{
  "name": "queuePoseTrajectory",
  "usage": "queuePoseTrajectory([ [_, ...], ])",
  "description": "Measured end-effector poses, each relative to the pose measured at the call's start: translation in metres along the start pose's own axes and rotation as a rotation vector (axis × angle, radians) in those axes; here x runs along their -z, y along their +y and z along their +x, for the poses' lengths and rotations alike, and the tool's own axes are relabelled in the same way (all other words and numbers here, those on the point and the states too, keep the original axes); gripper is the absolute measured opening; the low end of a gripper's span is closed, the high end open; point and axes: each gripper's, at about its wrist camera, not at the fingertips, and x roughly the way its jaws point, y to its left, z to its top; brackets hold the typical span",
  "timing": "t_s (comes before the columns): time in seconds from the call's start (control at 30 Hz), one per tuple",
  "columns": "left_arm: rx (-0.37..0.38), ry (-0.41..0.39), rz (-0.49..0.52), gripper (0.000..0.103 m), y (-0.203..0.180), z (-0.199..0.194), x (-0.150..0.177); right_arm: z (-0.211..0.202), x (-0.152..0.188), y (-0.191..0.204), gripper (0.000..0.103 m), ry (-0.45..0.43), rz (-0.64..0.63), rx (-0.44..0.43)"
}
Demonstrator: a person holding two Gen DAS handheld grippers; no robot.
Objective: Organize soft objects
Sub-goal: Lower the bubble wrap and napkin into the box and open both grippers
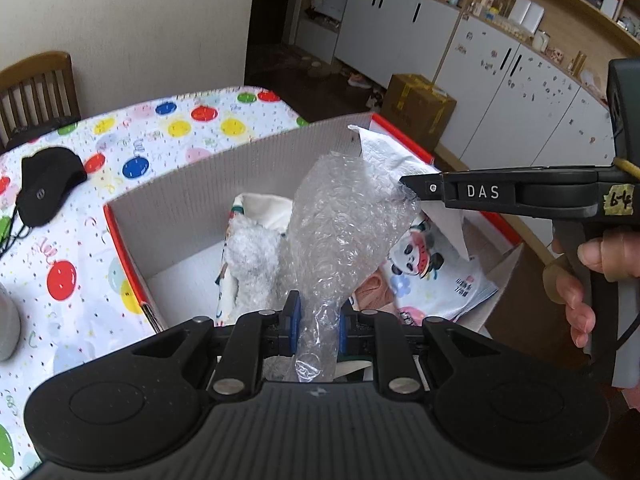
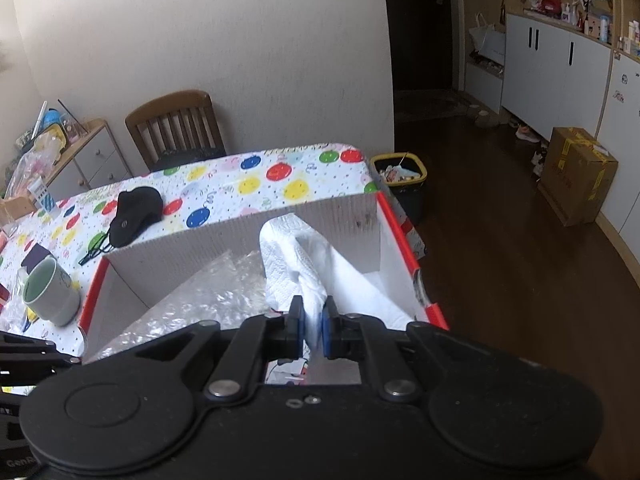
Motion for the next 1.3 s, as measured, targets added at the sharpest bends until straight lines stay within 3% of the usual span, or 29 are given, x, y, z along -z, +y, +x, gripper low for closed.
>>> queuePoseTrajectory([
  [0.3, 0.0, 0.065, 0.01, 0.017, -0.003, 0.021, 0.007, 0.008, 0.003, -0.002, 0.009, 0.02, 0.019, -0.023],
  [0.93, -0.051, 0.085, 0.039, 0.019, -0.011, 0.028, 0.015, -0.002, 0.005, 0.005, 0.032, 0.035, -0.044, -0.028],
  [1.07, -0.047, 0.069, 0.034, 0.032, -0.011, 0.025, 0.014, -0.005, 0.005, 0.005, 0.034, 0.034, -0.051, -0.012],
  [1.17, -0.043, 0.055, 0.036, 0.055, -0.013, 0.022, 0.014, -0.008, 0.005, 0.005, 0.04, 0.03, -0.053, -0.01],
  [1.2, -0.042, 0.05, 0.034, 0.056, -0.013, 0.02, 0.013, -0.009, 0.005, 0.005, 0.046, 0.026, -0.055, -0.01],
  [1.3, -0.043, 0.036, 0.03, 0.056, -0.013, 0.017, 0.012, -0.015, 0.004, 0.006, 0.049, 0.015, -0.068, -0.016],
])
